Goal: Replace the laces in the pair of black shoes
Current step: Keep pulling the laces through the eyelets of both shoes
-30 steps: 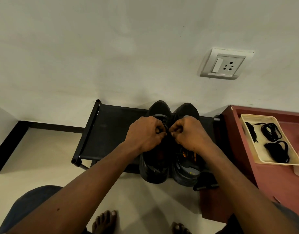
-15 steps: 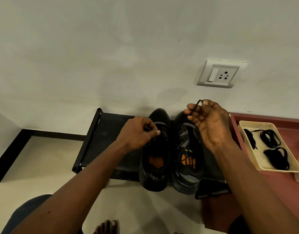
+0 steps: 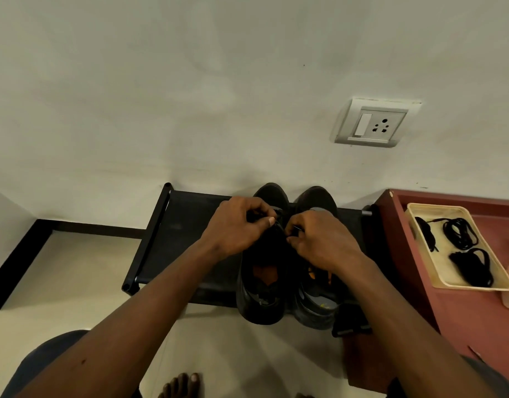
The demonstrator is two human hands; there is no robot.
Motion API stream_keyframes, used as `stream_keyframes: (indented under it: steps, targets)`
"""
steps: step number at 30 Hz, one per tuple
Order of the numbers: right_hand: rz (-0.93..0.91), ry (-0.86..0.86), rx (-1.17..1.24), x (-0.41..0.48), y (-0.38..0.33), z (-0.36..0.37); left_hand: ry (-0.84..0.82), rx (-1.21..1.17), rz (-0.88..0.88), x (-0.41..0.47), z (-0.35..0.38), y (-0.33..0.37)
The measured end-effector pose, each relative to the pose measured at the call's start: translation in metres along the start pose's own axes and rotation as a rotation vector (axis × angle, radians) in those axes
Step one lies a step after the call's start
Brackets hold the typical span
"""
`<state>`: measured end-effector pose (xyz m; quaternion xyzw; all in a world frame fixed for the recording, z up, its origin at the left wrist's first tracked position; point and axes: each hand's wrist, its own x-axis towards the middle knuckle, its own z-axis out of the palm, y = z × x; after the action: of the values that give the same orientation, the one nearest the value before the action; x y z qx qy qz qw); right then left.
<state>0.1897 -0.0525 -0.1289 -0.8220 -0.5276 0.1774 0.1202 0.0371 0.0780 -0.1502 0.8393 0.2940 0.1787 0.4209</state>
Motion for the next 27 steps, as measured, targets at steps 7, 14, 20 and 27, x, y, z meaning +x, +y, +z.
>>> stream_keyframes:
  steps: [7, 14, 20, 27]
  targets:
    - [0.117, 0.168, 0.306, 0.004, 0.008, -0.010, -0.013, 0.006, -0.003, 0.001, 0.000, 0.002]
    - [0.158, 0.292, 1.070, 0.006, 0.006, -0.025, -0.021, 0.023, 0.009, 0.000, -0.001, 0.002]
    - [0.129, 0.316, 1.388, 0.005, 0.003, -0.030, -0.039, 0.091, 0.052, -0.001, 0.001, 0.002]
    - [0.055, 0.109, 0.255, 0.003, 0.014, -0.019, -0.113, 0.269, 0.051, 0.000, 0.001, -0.006]
